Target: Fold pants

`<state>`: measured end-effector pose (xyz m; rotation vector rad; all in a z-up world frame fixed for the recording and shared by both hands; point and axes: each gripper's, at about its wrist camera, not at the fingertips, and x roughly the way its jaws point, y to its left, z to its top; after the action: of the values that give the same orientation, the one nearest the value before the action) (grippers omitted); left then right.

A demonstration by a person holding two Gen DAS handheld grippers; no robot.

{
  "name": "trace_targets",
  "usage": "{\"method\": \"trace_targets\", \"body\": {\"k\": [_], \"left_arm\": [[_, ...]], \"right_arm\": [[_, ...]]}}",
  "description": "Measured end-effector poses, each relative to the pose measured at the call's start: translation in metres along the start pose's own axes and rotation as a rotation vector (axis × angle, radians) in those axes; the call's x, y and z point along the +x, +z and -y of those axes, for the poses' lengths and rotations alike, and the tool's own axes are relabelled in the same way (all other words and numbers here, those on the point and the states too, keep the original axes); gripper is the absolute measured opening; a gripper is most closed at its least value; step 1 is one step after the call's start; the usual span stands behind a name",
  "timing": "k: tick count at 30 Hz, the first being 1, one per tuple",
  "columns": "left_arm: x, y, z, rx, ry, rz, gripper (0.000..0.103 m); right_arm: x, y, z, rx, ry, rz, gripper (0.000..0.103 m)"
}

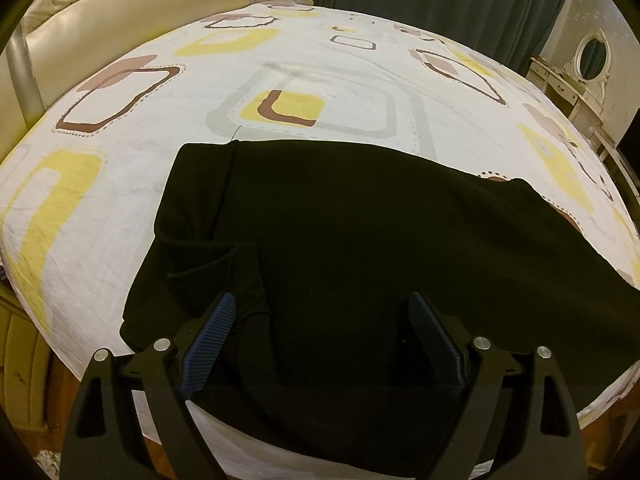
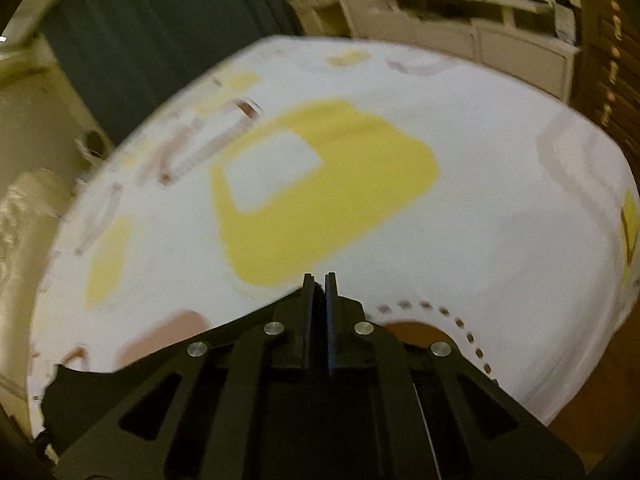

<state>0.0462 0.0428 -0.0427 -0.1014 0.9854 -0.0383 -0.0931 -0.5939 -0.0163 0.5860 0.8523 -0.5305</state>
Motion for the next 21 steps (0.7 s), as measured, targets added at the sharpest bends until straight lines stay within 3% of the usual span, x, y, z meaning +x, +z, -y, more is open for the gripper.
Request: {"method": "trace_targets", "body": {"k": [2,6,8,9,10,14,16,21], "left_arm": [[0.000,0.000,0.000,0.001,0.002,0.000,0.087],[0.000,0.000,-0.001,0.000,-0.009,0.001,0.087],[0.000,0.000,-0.001,0.003,-0.012,0.003,0.087],[-0.001,0.000,-0.001,0.004,-0.012,0.004,0.087],[-0.001,0.000,-0.001,0.004,-0.012,0.006,0.087],[-0.008,0.001,-0.002,-0.006,-0.017,0.020,0.087],[-0.015,0.003,-0.004,-0.020,-0.022,0.036,0.087],[-0.024,0.008,-0.012,-0.056,-0.040,0.044,0.087]], "right_arm": [[0.016,-0.006,0.011,0.032,-0.058,-0.051,0.000],[0.003,-0.011,0.032,0.151,0.054,-0.034,0.003],[-0.010,-0.011,0.041,0.156,0.096,-0.036,0.023],[-0.014,-0.012,0.046,0.173,0.121,-0.044,0.043],[-0.017,-0.013,0.052,0.200,0.156,-0.060,0.049],[-0.020,-0.019,0.078,0.290,0.319,-0.162,0.051],[-0.018,-0.023,0.084,0.299,0.320,-0.213,0.051],[-0.007,-0.040,0.078,0.299,0.480,-0.312,0.060]]}}
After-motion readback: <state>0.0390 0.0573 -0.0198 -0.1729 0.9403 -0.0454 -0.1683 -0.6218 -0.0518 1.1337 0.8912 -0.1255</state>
